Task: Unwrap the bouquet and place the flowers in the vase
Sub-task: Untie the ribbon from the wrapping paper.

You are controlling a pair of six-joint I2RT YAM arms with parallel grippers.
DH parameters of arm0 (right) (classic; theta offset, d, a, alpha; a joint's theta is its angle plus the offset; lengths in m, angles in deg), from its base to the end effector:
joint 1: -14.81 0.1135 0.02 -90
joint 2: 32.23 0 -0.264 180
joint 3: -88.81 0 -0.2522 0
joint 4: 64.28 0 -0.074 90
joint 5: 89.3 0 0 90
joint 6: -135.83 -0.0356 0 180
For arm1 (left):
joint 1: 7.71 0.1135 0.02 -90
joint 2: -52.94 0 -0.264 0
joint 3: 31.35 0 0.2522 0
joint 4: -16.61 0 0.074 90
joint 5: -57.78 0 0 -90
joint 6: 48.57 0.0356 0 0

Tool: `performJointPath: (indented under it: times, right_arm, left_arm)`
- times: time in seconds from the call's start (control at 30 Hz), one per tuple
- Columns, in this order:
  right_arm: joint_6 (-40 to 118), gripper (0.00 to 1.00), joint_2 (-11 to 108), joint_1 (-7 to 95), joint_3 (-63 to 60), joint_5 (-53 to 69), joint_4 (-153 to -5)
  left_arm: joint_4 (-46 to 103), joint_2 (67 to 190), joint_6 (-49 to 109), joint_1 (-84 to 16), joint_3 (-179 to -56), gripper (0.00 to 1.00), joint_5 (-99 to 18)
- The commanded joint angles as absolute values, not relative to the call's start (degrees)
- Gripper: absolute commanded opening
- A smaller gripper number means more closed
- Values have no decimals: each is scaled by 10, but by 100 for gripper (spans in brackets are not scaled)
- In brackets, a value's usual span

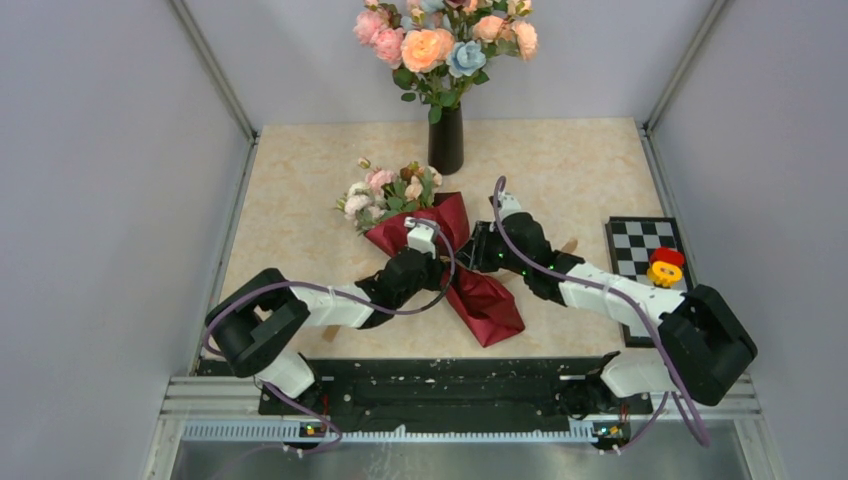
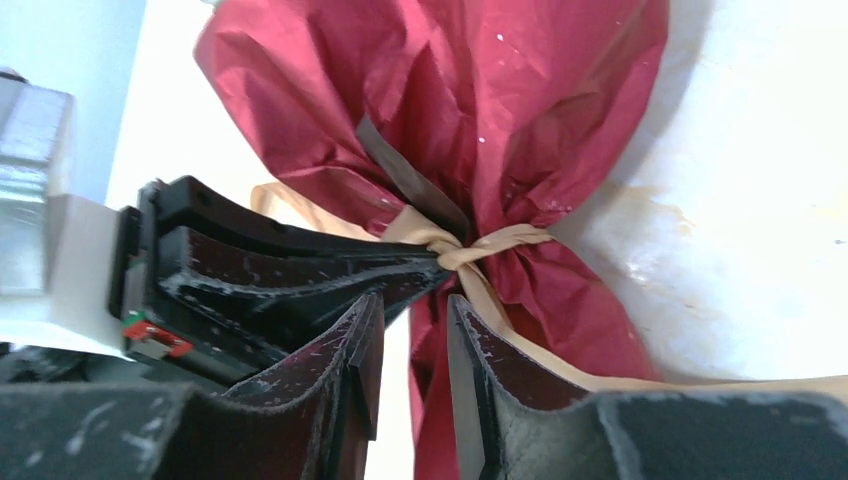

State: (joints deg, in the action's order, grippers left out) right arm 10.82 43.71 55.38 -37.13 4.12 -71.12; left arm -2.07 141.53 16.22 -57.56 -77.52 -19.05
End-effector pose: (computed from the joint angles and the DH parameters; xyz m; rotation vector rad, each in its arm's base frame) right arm 0.2158 0.1876 0.2230 -0.1448 2.1846 0.8462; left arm 0.1991 -0.2234 0.1635 0.2825 2.0075 -0.6186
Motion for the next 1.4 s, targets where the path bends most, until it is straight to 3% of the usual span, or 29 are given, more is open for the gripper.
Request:
performJointPath:
  times: [0.0, 0.43, 0.87, 1.37]
  right_arm:
    - [22, 33, 448, 550, -362, 67, -636]
    - [-83, 31, 500, 550, -400, 56, -545]
    - [-113, 32, 457, 549, -451, -10, -539]
    - [-113, 28, 505, 550, -433, -1, -507]
  left_arm:
    - [-54, 1392, 151, -574, -767, 0, -186]
    - [-66, 1388, 146, -574, -760, 0, -189]
    - [-68, 1392, 145, -574, -760, 0, -189]
    - [-71, 1393, 144, -574, -760, 0, -199]
